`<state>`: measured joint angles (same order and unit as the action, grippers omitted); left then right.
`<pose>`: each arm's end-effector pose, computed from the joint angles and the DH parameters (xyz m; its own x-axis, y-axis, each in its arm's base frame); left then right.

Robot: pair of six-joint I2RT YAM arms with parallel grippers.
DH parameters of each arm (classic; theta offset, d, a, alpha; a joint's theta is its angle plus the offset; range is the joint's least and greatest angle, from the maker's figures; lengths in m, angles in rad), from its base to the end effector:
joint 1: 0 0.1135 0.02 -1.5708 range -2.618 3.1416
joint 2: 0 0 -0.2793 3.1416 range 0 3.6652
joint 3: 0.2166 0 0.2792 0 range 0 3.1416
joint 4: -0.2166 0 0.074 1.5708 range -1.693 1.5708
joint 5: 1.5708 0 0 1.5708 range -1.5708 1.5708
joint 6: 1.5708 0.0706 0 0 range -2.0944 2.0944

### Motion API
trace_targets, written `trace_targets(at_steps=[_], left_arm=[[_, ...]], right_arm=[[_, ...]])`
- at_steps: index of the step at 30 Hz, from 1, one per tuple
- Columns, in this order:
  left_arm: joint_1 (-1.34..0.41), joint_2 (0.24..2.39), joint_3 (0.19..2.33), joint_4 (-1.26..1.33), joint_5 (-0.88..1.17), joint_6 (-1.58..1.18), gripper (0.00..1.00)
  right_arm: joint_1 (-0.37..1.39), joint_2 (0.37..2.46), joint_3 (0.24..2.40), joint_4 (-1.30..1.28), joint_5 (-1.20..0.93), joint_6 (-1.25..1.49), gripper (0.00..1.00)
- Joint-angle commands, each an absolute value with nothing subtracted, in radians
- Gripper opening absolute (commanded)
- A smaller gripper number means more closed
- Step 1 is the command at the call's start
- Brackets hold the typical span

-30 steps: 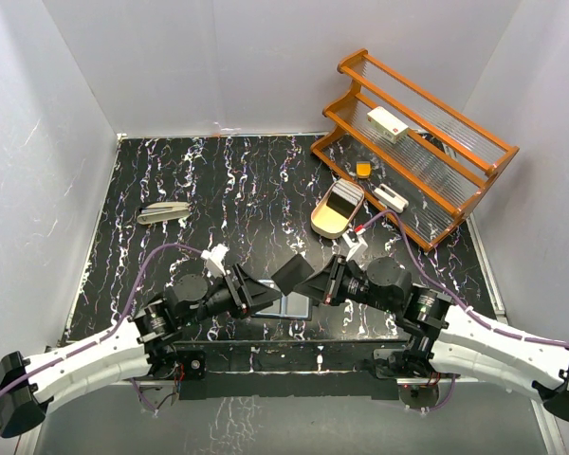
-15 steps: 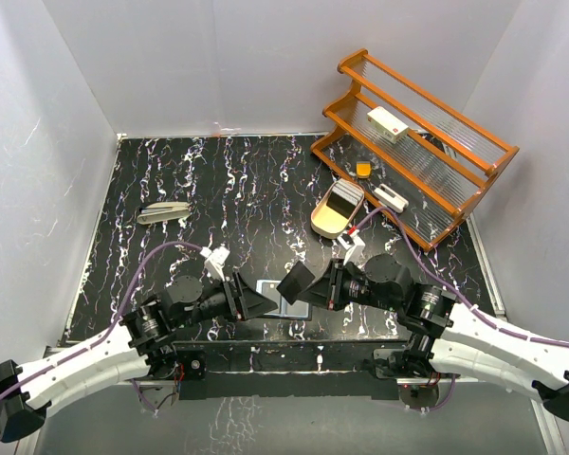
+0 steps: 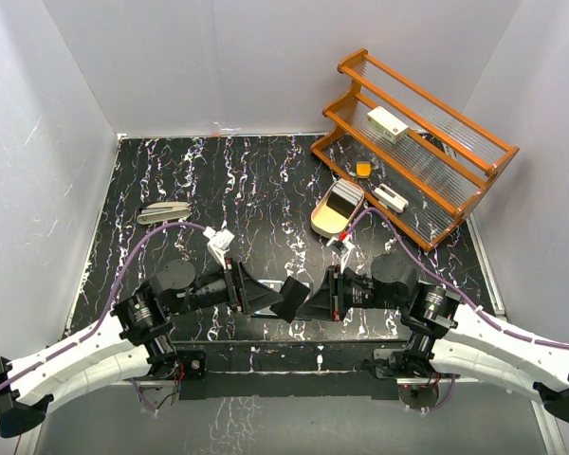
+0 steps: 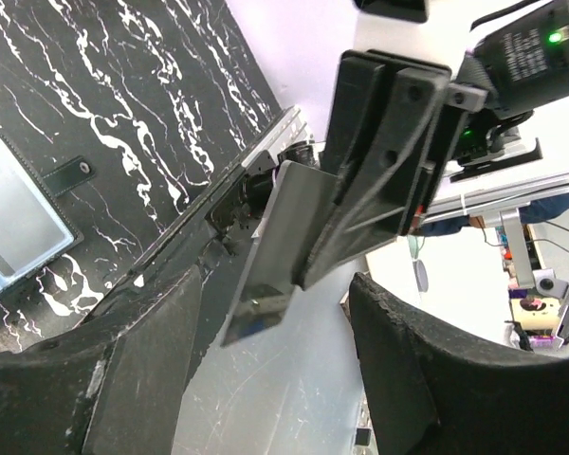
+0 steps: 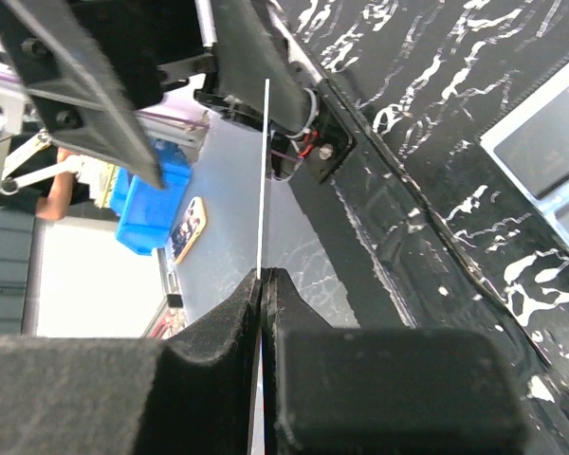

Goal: Put the credit cards into the card holder
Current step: Adjust the credit card.

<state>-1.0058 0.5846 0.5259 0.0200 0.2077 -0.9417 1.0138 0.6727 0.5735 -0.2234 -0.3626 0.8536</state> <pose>0.0979 -0.1816 0.3060 -0.7696 -0.2637 -0.5815 0.5345 0.2323 -0.8126 0.0906 0.1929 0.2758 -0.8423 -0.0196 -0.5386 -0.5122 0.3400 0.7887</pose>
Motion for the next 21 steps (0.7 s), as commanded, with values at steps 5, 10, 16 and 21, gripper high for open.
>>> trace_targets(at_steps=[5,10,16,21], left_arm=[[-1.009,0.624,0.561,0.082,0.271,-0.937,0.47],[-1.009,0.616,0.526,0.125,0.273,-0.971,0.20],[-1.009,0.635,0.487,0.202,0.302,-1.002,0.00],[-1.009,0.641,0.495,0.121,0.209,-1.002,0.00]], right_arm=[[1.018,0.686,0.566,-0.084,-0.458,0.843,0.00],[1.019,0.680,0.547,-0.079,-0.449,0.847,0.00],[1.019,0.684,0.543,-0.062,-0.429,0.847,0.00],[1.019,0.704,0.576,-0.136,-0.364,0.847,0.11]])
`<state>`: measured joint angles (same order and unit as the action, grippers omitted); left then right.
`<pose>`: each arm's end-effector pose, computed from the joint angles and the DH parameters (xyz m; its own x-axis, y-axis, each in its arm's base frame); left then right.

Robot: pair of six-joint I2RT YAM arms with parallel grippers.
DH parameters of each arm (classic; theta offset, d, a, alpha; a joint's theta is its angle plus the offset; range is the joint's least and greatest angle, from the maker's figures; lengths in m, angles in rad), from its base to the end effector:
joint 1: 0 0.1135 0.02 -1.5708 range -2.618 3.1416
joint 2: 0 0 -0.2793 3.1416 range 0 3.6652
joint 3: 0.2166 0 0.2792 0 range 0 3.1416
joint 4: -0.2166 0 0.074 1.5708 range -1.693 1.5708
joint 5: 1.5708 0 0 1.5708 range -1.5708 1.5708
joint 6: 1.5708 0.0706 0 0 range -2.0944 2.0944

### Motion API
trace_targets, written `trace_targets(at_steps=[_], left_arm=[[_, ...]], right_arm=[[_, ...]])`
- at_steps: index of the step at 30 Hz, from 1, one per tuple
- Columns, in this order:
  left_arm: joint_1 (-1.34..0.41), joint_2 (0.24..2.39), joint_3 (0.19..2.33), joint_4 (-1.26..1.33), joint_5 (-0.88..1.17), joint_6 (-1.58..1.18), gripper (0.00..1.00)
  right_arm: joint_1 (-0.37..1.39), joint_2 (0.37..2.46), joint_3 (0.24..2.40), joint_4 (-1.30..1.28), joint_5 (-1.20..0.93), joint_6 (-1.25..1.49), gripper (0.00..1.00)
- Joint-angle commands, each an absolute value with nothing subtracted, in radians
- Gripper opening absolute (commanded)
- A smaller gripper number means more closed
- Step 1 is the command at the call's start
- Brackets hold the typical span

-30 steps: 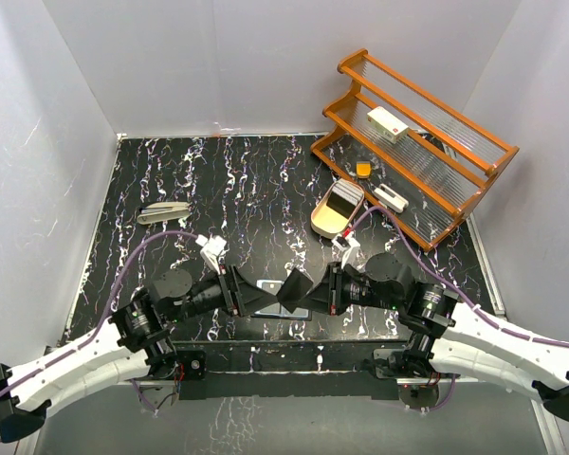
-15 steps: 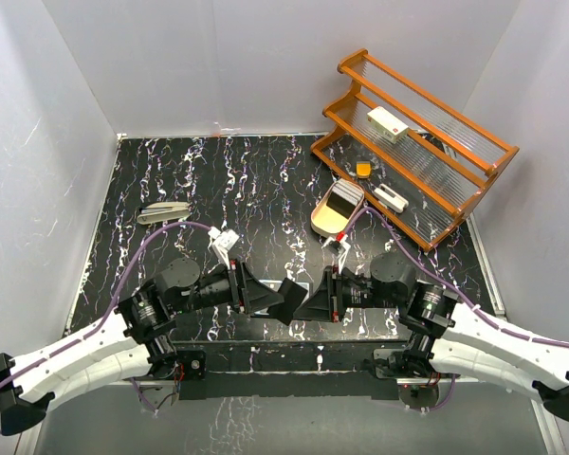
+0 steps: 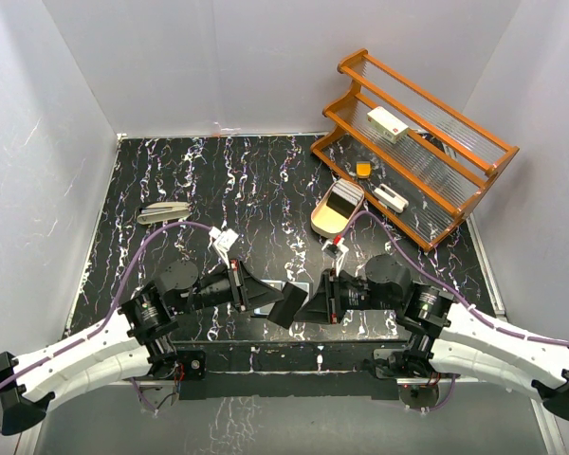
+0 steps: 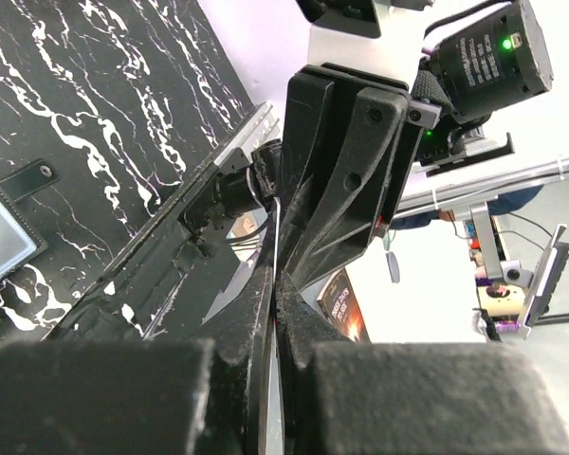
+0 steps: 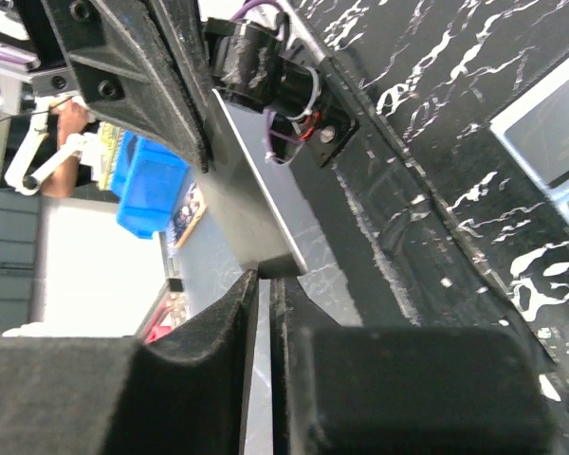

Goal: Put the credit cards into the card holder
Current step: Adjust the credit card, then insert the credit card into the card holder.

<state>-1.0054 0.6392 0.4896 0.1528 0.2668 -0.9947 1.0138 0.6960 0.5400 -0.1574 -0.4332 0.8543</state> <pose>0.1003 -0.1928 0.2993 -0.8006 -0.2482 -0.5455 0.5221 0.1580 -0.8381 0.0889 0.1988 0.2669 -0.8472 -0.0656 -0.5272 -0.5217 0.2898 0.8024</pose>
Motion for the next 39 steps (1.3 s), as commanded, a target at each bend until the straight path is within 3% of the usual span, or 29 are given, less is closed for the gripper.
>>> trace_targets(at_steps=[1,10,19,24,33,39], left_arm=[[-1.009,0.635,0.497,0.084,0.173,-0.998,0.00],[-1.009,0.553,0.427,-0.065,-0.086,-1.052,0.00],[-0.996,0.645,0.396,-0.096,-0.148,-1.091,0.00],[-0.937,0.733,0.409,-0.081,-0.107,-1.079,0.00],[-0.695,0.856,0.344,0.125,0.181,-1.066,0.00],[-0.667,0.954,0.329,0.235,0.253,-1.050,0.00]], right_arm=[[1.019,0.703,0.577,-0.150,-0.342,0.847,0.15],[1.019,0.666,0.566,-0.291,-0.081,0.911,0.34],[1.019,0.735,0.662,-0.522,0.218,0.937,0.40],[1.018,0.810,0.690,-0.549,0.268,0.915,0.44],[1.019,0.931,0.678,-0.494,0.249,0.911,0.48],[1.018,1.022,0.659,-0.428,0.246,0.916,0.48]])
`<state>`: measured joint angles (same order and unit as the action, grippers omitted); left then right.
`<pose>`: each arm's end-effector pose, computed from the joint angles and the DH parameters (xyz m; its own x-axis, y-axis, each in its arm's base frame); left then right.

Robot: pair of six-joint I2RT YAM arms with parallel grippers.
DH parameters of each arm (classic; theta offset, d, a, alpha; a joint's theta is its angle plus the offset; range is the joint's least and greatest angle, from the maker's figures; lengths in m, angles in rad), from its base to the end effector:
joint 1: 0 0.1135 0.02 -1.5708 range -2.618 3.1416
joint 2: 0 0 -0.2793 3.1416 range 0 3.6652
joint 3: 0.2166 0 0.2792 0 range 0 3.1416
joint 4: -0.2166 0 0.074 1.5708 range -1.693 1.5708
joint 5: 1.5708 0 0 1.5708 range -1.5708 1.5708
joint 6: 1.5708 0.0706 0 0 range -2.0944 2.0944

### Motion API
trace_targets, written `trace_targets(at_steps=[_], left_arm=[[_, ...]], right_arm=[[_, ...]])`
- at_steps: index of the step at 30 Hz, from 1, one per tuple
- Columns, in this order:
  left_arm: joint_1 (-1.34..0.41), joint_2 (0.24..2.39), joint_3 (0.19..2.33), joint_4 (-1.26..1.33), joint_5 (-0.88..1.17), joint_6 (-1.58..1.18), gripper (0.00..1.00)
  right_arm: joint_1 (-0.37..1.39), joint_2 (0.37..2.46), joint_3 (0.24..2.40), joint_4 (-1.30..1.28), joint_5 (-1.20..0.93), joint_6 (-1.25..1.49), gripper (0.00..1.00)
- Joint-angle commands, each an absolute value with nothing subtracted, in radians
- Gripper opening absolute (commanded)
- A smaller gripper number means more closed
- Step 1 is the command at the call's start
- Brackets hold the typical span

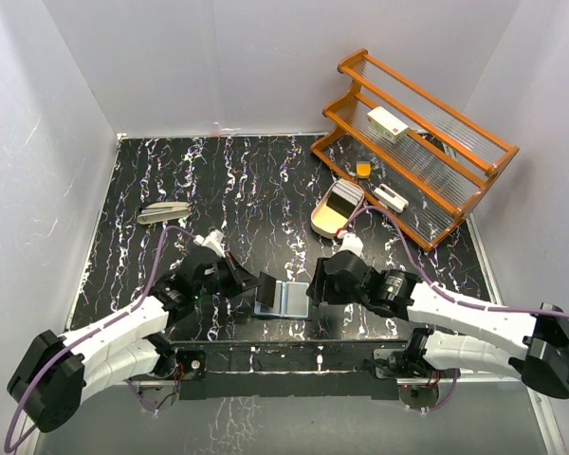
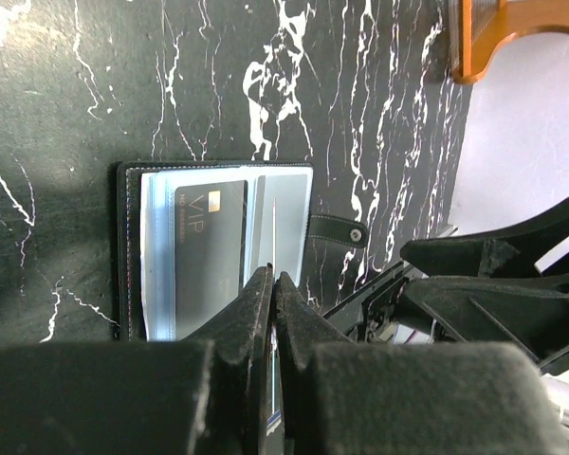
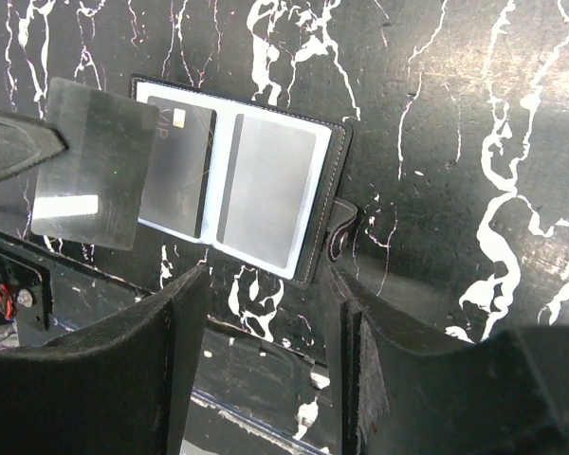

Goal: Put the credit cards into the card holder
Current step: Insert the credit card into the card holder.

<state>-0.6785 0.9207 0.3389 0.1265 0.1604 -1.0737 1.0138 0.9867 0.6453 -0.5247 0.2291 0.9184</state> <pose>0.1804 -0.1599 0.1729 -0.8060 -0.4648 -0.3666 0.0478 0.5661 -0.8229 0.1381 0.1914 0.2030 -0.8396 0.1158 -0.5308 -0.1346 0.9022 0.4097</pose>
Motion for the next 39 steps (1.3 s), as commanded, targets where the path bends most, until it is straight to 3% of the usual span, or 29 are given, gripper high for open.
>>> trace_targets(at_steps=[1,9,16,20,25,39], left_arm=[[-0.664,0.965,0.327,0.251,0.260,-1.048,0.00],[-0.655,1.064,0.301,0.404,0.304,-1.056,0.00],[-0.652,1.138,0.281,0.491,0.328,-1.061,0.00],[-0.652,1.182,0.275,0.545,0.356,-1.060,0.00],[-0.653,1.223,0.281,0.549,0.355,-1.035,0.00],[-0.652,1.260,0.288,0.552,0.351,-1.026,0.00]], right_arm=[[1.019,1.036,0.657,-0.413,0.253,0.912,0.48],[1.019,1.125,0.684,-0.423,0.381,0.885,0.45],[1.019,1.185,0.668,-0.390,0.373,0.877,0.44],[1.019,1.227,0.667,-0.373,0.369,0.859,0.29],[1.019,1.258,0.661,-0.368,0.385,0.858,0.23],[1.019,1.301,0.629,-0.356,0.382,0.858,0.21]])
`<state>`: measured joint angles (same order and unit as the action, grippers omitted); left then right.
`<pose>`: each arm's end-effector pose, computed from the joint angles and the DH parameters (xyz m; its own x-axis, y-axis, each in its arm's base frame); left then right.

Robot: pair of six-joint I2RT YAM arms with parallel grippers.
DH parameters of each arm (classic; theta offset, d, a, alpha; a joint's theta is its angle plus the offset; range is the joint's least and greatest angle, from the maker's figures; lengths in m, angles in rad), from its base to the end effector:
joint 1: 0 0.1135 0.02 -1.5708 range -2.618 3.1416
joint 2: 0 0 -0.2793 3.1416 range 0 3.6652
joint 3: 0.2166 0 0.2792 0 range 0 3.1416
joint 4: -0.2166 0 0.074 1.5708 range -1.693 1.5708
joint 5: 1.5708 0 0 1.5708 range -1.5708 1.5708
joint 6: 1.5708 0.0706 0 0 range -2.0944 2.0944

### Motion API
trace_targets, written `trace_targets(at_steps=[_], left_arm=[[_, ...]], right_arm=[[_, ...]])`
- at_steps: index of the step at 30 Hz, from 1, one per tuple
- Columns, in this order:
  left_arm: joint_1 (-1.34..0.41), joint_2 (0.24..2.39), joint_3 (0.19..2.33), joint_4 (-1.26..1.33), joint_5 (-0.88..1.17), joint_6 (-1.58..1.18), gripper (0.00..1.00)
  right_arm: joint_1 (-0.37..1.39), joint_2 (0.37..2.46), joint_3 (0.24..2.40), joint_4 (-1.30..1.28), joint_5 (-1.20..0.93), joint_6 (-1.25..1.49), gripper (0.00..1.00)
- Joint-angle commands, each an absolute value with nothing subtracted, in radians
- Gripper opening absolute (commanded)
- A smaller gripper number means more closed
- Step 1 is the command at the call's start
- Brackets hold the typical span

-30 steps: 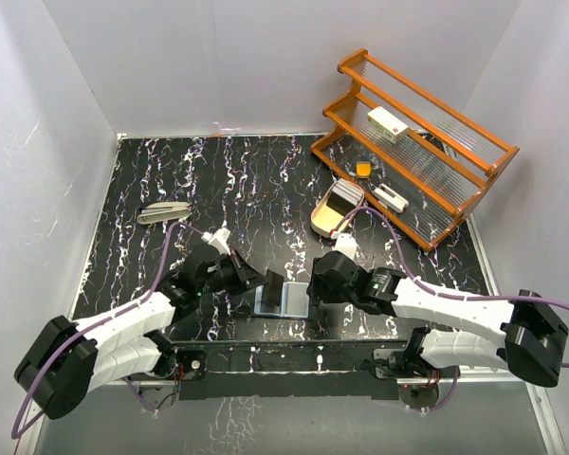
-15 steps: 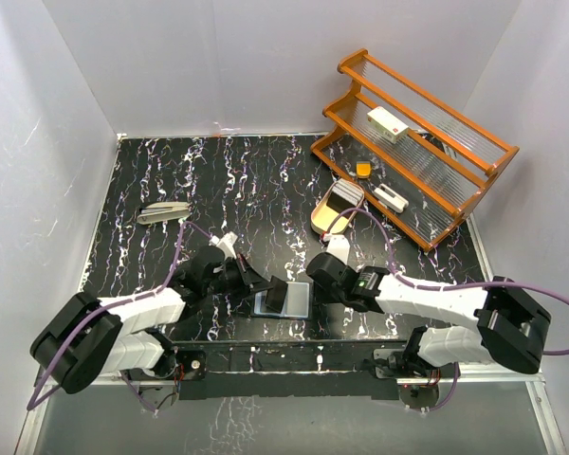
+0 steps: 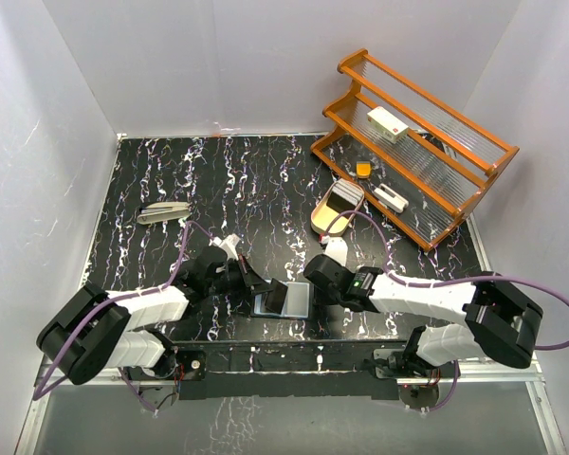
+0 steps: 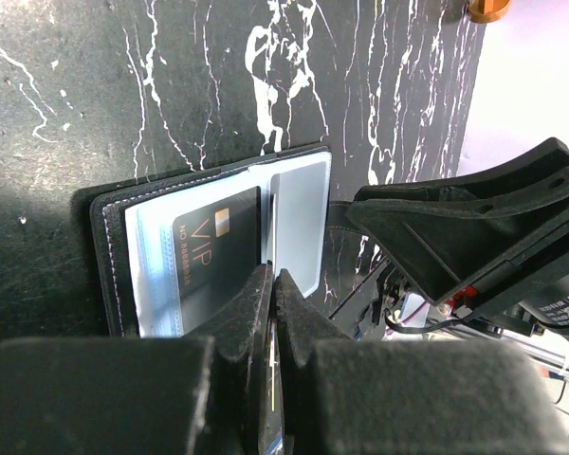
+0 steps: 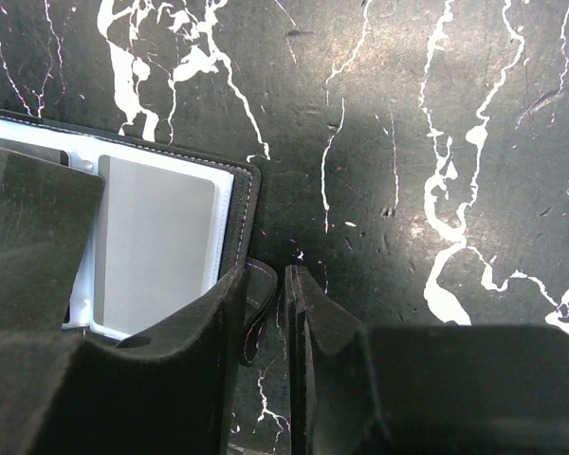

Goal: Put the credit cards into the card holder
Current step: Insert the credit card into the card holder.

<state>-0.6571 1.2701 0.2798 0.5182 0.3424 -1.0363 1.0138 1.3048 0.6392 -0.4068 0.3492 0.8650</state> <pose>0.1931 -0.1789 0.1213 -0.8823 -0.3431 -0.3223 0.1039 0.5259 -0.8442 0.1607 0.2123 0.1385 -0.8424 0.0001 -0.5388 -0.1079 0.9797 0.1689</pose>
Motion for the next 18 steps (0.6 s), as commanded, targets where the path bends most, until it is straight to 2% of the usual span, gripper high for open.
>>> trace_targets(at_steps=[1,11,18], left_arm=[[-0.652,1.259,0.287,0.554,0.349,-1.032,0.00],[-0.652,1.323,0.266,0.596,0.334,-1.030,0.00],[-0.652,1.364,0.265,0.619,0.326,-1.038,0.00]], right_arm=[[1.019,1.299,0.626,-0.355,0.380,0.861,0.21],[1.019,1.291,0.595,-0.314,0.363,0.870,0.21],[1.018,1.302,0.572,-0.280,0.322,0.885,0.16]])
